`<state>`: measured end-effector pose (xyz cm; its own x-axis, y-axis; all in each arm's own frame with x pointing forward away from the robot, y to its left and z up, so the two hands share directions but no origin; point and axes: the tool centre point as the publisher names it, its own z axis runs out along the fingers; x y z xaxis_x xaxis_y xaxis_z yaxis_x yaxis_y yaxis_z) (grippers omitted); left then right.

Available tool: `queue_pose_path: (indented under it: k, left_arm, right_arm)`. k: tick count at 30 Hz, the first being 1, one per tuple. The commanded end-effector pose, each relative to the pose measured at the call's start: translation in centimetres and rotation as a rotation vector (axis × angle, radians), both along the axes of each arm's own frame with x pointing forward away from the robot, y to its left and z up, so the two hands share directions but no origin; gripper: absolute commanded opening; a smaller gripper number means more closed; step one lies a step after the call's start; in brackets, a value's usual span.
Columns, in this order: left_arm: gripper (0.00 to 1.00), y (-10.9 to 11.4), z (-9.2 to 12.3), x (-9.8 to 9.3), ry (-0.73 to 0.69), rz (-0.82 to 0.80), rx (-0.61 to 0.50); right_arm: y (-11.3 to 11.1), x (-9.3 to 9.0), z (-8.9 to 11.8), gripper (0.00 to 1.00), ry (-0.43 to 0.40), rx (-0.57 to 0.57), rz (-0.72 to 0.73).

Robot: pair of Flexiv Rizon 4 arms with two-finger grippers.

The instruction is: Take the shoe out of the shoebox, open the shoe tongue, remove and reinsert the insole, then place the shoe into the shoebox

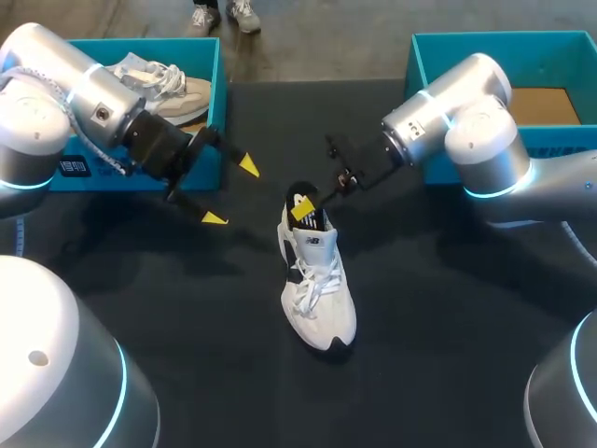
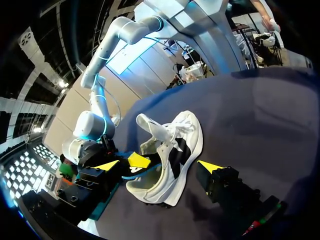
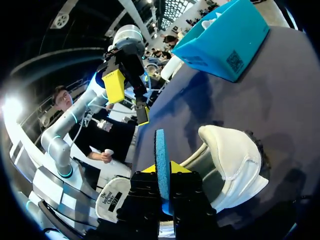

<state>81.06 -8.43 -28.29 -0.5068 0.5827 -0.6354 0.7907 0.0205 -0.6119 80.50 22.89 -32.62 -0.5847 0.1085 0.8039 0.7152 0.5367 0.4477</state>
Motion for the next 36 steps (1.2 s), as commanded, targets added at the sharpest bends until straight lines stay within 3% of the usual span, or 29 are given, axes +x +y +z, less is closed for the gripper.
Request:
queue_pose_path:
  k: [1,3,5,19,36]
  left_arm:
    - [1.0,0.1,-0.1,-0.2,-0.001,0.003,-0.002]
    - [1.0,0.2,-0.2,-0.2,0.0,0.004,-0.001]
    - [1.0,0.2,-0.2,-0.2,0.002,0.004,0.0]
    - [1.0,0.0,-0.1,-0.1,-0.003,-0.003,-0.003]
    - [1.0,0.5,-0.3,-0.2,-0.001,0.004,-0.009]
  right_arm:
    - [0.4,0.6,0.2,0.0,0.0,-0.004,0.012]
    - [0.5,0.8,0.1,0.0,0.005,0.001,0.015]
    - [0.5,0.8,0.0,0.33,0.007,0.003,0.015]
    - [-1.0,0.0,0.3,0.46,-0.004,-0.024,-0.032]
    - [-1.6,-0.1,0.2,0.47,0.008,-0.051,-0.037]
